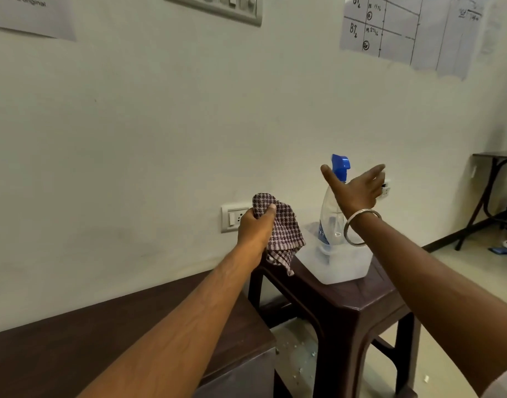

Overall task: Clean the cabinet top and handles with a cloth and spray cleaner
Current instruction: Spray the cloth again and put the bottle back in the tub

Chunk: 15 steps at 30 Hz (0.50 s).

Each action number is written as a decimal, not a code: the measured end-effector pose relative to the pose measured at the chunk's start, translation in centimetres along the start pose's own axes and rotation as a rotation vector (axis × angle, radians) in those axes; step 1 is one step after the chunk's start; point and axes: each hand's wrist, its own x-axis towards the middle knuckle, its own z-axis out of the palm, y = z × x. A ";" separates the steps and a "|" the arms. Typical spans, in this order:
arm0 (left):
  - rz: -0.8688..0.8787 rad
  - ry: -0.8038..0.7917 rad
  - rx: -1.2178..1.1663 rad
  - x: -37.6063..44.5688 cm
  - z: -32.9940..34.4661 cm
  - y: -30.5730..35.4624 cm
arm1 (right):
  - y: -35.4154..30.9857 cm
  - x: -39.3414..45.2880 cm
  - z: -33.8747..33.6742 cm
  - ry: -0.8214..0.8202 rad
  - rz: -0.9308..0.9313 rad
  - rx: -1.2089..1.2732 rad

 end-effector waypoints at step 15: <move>0.031 -0.066 0.024 -3.3 -4.8 0.0 | -1.2 -11.8 4.2 -0.434 -0.654 0.059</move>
